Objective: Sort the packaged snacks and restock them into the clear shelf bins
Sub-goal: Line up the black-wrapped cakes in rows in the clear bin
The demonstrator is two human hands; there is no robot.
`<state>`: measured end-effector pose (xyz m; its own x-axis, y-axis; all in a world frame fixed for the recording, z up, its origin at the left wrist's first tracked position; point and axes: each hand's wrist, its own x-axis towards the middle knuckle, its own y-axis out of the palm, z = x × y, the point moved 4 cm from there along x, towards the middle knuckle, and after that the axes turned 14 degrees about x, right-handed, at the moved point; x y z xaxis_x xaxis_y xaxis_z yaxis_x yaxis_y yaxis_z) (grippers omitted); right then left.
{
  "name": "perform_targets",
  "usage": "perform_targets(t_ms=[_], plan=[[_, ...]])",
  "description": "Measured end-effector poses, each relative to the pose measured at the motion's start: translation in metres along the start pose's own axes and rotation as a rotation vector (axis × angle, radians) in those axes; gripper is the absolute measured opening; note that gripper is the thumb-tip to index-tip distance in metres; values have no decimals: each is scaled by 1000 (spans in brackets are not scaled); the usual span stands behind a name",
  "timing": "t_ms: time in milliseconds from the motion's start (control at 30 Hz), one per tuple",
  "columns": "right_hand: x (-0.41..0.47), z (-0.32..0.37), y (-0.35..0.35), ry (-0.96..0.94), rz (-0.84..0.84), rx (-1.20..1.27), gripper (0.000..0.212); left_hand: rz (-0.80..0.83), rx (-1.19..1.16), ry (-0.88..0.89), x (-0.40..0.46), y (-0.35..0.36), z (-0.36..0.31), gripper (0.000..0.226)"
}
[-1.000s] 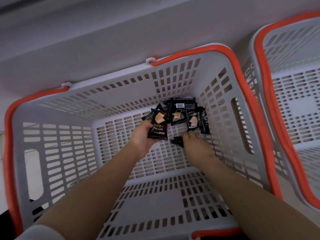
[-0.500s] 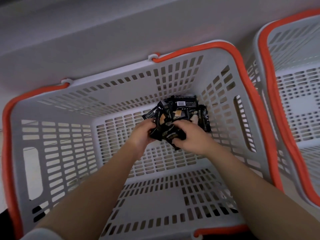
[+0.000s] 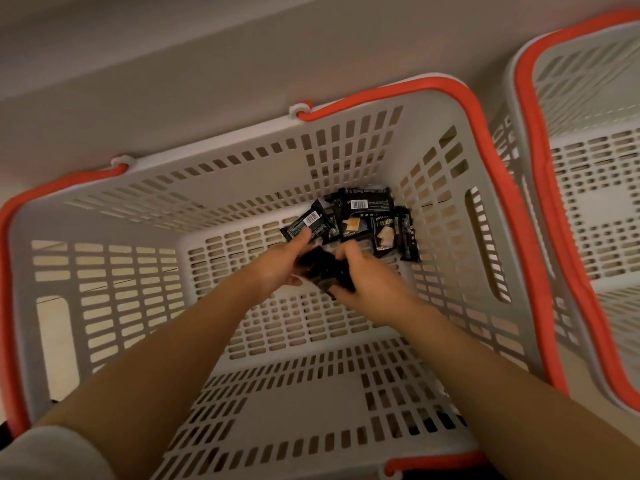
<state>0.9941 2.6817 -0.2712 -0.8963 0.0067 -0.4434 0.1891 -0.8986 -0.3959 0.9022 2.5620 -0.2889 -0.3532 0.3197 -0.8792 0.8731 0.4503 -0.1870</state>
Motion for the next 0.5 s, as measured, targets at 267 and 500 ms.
perform_targets(t_ms=[267, 500], plan=[[1, -33, -6, 515, -218, 929, 23, -643, 807, 266, 32, -11, -14, 41], [-17, -22, -4, 800, -257, 1274, 21, -598, 1014, 133, 39, 0, -18, 48]])
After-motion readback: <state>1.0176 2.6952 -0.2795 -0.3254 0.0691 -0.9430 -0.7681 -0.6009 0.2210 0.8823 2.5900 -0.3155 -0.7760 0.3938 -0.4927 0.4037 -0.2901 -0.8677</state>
